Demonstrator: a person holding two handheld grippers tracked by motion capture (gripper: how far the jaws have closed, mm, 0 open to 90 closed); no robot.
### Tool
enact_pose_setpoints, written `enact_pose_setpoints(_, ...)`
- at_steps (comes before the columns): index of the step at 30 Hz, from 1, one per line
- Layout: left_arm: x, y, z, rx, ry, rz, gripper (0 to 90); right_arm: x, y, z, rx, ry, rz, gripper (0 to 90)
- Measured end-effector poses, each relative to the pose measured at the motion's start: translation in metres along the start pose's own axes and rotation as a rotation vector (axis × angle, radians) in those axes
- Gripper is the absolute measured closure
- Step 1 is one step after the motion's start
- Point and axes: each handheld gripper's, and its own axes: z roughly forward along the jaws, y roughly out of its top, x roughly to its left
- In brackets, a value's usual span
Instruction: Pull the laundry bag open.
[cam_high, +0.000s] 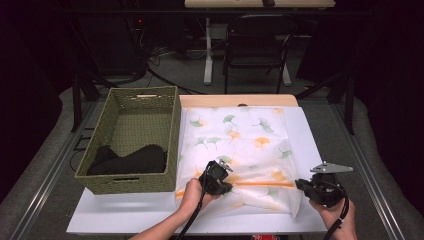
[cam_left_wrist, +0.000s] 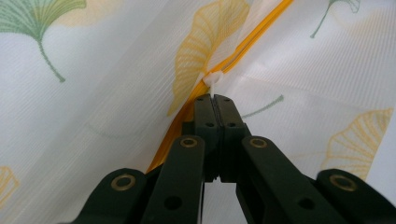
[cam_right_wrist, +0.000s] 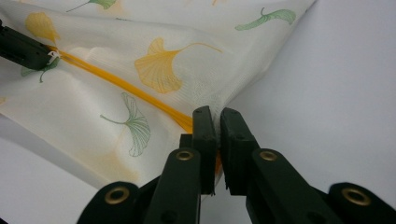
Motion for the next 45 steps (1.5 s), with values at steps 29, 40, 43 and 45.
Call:
enact_pose_setpoints(29, 0.01, -0.035, -0.028, -0.013, 0.089, -0.034, 90.0, -0.003, -0.001, 0.0, 0.002, -0.007, 0.01, 85.6)
enact_pose_setpoints(40, 0.012, -0.052, -0.039, -0.017, 0.138, -0.036, 90.0, -0.002, -0.001, -0.001, 0.0, -0.009, 0.013, 85.6)
enact_pose_setpoints(43, 0.013, -0.058, -0.043, -0.019, 0.152, -0.043, 90.0, -0.003, -0.001, -0.001, 0.001, -0.008, 0.017, 85.6)
enact_pose_setpoints(45, 0.012, -0.061, -0.045, -0.02, 0.161, -0.043, 90.0, -0.003, -0.002, 0.0, 0.002, -0.011, 0.014, 85.6)
